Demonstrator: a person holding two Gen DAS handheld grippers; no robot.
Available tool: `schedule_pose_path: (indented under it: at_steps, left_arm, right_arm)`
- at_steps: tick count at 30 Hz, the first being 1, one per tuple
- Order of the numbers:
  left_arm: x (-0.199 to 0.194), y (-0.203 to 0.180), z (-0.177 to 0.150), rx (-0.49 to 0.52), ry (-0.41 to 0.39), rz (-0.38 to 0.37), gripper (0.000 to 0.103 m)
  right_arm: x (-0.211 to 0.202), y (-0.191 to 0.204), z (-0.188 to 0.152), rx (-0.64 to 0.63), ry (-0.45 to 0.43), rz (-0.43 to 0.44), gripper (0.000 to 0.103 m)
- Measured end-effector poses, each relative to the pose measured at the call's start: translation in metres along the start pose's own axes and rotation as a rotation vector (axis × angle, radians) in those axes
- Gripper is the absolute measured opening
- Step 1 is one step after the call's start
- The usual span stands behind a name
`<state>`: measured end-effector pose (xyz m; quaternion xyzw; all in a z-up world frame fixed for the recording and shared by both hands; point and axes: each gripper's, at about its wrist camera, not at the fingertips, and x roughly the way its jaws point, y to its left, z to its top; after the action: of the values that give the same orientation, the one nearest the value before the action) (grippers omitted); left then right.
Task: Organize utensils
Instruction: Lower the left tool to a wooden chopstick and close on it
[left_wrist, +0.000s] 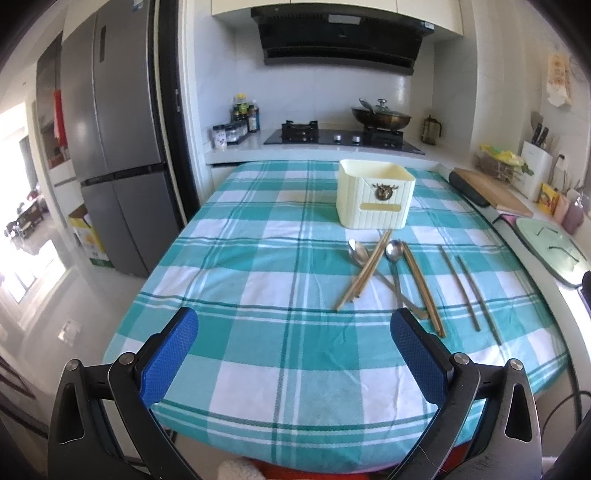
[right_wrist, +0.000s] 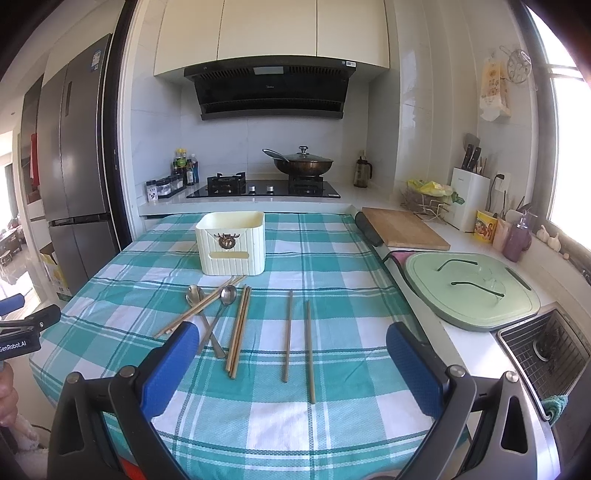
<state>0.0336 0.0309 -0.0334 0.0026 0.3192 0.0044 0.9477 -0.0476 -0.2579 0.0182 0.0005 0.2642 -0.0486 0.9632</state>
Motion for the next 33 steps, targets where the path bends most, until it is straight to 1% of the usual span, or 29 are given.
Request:
schedule_pose_path:
  at_steps: [6,11,15,16,18,20,23,26,29,31,33]
  left_arm:
    - [0.018,0.001,-0.001,0.004,0.039,-0.009,0.103]
    - [0.035,0.007,0.001,-0.015,0.062,-0.028,0.103]
    - [0.06,0.009,0.006,0.023,0.09,-0.065,0.103]
    - [0.067,0.008,0.008,0.04,0.092,-0.077,0.103]
    - [0.084,0.005,0.014,0.074,0.096,-0.125,0.103]
    - [0.106,-0.001,0.021,0.111,0.117,-0.192,0.102]
    - [0.14,-0.012,0.027,0.156,0.155,-0.272,0.101]
    - [0.176,-0.025,0.032,0.209,0.207,-0.318,0.089]
    - [0.207,-0.034,0.032,0.235,0.254,-0.35,0.086]
    - [0.226,-0.039,0.033,0.243,0.292,-0.373,0.082]
    - [0.241,-0.043,0.032,0.248,0.333,-0.406,0.075]
  right_arm:
    - [0.011,-0.002,0.0,0.003,0.015,-0.002,0.103]
    - [0.027,-0.005,-0.002,0.012,0.041,-0.013,0.103]
    - [0.044,-0.011,-0.006,0.019,0.075,-0.029,0.103]
    - [0.048,-0.013,-0.007,0.021,0.085,-0.035,0.103]
    - [0.057,-0.016,-0.01,0.024,0.103,-0.045,0.103]
    - [0.065,-0.019,-0.012,0.025,0.121,-0.056,0.103]
    - [0.078,-0.023,-0.017,0.026,0.147,-0.067,0.103]
    - [0.093,-0.027,-0.023,0.034,0.182,-0.07,0.103]
    - [0.108,-0.03,-0.031,0.038,0.221,-0.078,0.103]
    - [0.116,-0.032,-0.035,0.038,0.245,-0.081,0.103]
    - [0.122,-0.033,-0.039,0.036,0.264,-0.084,0.103]
